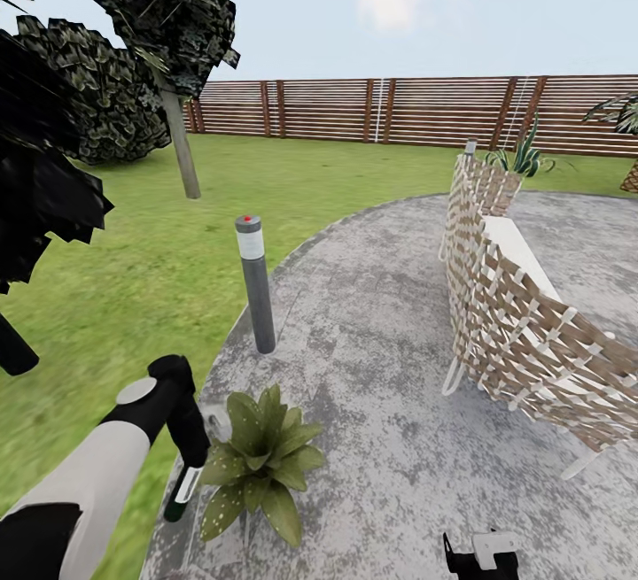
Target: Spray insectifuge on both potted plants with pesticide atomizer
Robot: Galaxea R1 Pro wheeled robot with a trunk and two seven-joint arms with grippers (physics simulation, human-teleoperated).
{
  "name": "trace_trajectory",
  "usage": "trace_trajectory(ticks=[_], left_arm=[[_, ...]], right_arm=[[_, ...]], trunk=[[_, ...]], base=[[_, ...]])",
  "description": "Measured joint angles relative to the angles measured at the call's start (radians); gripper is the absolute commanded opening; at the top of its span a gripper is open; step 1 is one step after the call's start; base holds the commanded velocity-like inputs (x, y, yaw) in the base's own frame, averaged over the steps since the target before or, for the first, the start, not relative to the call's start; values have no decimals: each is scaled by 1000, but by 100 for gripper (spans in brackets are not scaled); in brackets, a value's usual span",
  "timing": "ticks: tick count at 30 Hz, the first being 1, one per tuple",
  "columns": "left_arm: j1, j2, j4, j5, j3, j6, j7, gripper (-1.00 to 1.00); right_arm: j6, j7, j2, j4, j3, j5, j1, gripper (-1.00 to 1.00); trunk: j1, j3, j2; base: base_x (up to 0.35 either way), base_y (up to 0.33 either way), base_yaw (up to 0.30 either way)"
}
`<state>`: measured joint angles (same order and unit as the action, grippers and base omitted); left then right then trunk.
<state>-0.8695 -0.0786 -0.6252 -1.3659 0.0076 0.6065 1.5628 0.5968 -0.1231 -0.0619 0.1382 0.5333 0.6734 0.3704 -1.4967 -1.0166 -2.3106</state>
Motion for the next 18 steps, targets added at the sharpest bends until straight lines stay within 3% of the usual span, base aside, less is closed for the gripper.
trace_trajectory(ticks=[3,7,10,14,16,18], left_arm=[[-2,9,0,0,3,-8,0,-100],[-10,48,-1,0,3,-17,0,-100],[-12,57,-1,-1,1,-23,0,-100],[-2,43,1,0,1,-117,1,-100],[3,20,6,2,6,-182,1,-100],[5,8,19,6,9,-199,1,-100]], right_arm=[[0,0,0,0,0,0,0,100],[0,0,0,0,0,0,0,100],[0,0,0,0,0,0,0,100],[0,0,1,0,0,0,0,100],[0,0,1,0,0,0,0,100],[0,0,1,0,0,0,0,100]], trunk=[[0,0,0],[0,0,0],[0,0,0],[0,0,0],[0,0,0],[0,0,0]], base=[[0,0,0],[0,0,0],[0,0,0],[0,0,0],[0,0,0],[0,0,0]])
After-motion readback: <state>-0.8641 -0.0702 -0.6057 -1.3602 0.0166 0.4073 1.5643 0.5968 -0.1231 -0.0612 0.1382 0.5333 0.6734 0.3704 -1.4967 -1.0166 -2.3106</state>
